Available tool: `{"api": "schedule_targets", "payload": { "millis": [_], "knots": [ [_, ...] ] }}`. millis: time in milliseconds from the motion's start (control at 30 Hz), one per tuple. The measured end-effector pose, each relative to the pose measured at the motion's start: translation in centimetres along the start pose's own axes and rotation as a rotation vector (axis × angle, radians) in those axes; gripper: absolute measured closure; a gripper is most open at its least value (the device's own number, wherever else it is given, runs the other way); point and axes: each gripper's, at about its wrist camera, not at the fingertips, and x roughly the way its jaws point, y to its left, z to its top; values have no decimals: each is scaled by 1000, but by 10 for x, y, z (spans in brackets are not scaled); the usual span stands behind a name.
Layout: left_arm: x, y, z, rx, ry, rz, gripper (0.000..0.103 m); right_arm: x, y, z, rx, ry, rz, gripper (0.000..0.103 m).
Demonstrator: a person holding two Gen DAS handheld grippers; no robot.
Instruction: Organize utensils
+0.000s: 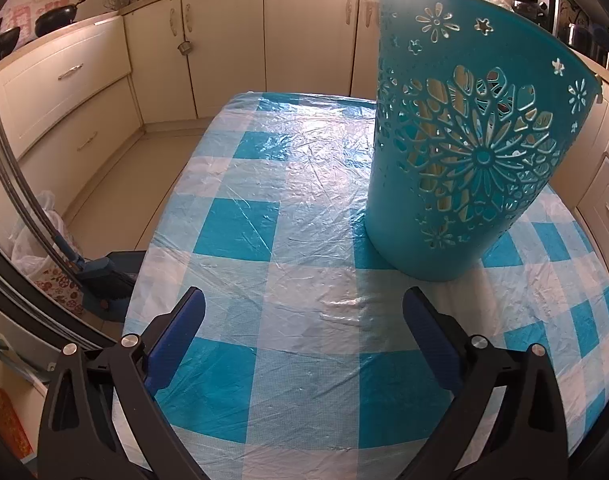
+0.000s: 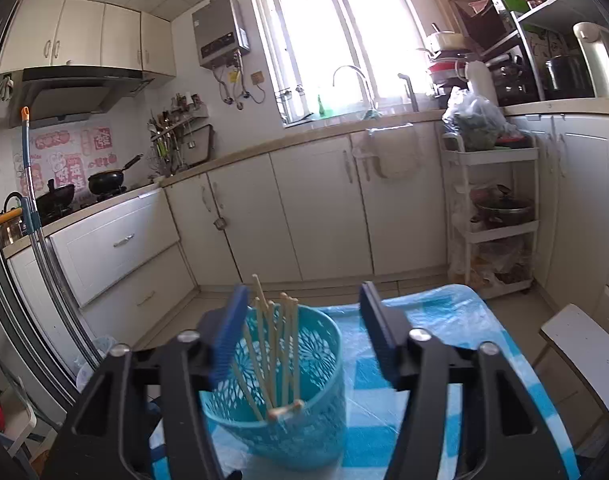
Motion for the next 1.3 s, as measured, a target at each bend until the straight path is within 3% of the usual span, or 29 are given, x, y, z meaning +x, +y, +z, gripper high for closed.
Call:
{"api": "schedule_targets", "payload": {
  "millis": [200,333,533,800,1000,1167,1300],
  "knots": [
    [-16,4,-4,-15,19,20,8,-27,-6,-11,7,66,-40,13],
    [-49,7,2,-22,4,23,8,-43,-6,-18,0,116,-68,8],
    [-111,9,12,-22,-48,15,8,-77,2,-16,-15,152,-78,7],
    [-216,3,17,64,-115,-5,8,-150,27,7,-12,141,-46,7],
    [-290,11,13,-6,-185,-85,8,-204,41,19,25,115,-2,7],
    [-325,7,5,-6,-184,-152,7,-228,53,15,39,111,19,7],
    [-348,-3,-5,37,-241,-61,7,-243,64,6,14,85,13,7]
  ]
}}
